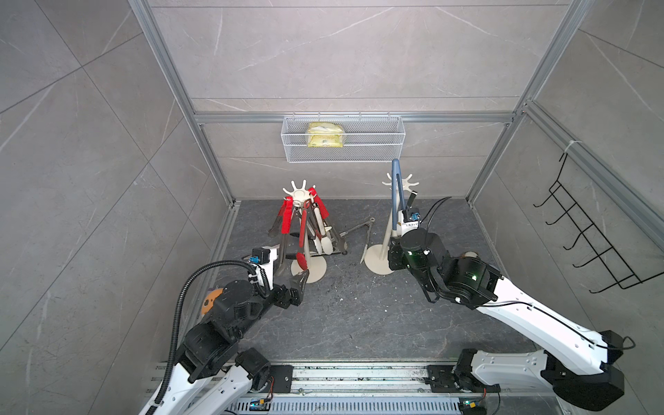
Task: Hang food tongs on kitchen utensil racks
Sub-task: Hang the food tongs on the rack.
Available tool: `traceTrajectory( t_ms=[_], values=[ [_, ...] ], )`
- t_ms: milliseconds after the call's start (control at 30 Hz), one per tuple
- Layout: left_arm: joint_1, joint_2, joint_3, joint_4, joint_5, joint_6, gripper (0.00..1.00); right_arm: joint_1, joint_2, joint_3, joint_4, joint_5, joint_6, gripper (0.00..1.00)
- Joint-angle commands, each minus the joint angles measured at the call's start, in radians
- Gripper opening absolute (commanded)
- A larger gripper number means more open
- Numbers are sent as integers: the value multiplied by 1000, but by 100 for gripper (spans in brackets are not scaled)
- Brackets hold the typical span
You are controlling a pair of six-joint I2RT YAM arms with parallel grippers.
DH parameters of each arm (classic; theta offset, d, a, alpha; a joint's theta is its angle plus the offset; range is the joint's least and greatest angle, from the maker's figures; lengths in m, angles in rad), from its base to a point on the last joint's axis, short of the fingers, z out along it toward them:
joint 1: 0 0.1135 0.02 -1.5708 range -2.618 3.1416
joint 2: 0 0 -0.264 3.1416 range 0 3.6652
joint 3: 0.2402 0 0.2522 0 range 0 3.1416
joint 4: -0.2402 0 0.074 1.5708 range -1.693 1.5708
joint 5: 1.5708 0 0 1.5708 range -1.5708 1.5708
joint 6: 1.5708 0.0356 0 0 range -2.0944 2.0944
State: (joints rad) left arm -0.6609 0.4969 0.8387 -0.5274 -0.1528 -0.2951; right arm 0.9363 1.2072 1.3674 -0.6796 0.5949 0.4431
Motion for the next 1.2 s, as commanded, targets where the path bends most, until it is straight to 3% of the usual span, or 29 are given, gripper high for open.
traceTrajectory(
  t_ms=[0, 1167],
  values=[
    [5, -1, -4, 11, 16, 2, 99, -17, -14, 16, 17, -7, 29, 0],
    [4, 0, -23, 1, 22, 7, 99, -116, 43, -23, 25, -112, 51, 0]
  ],
)
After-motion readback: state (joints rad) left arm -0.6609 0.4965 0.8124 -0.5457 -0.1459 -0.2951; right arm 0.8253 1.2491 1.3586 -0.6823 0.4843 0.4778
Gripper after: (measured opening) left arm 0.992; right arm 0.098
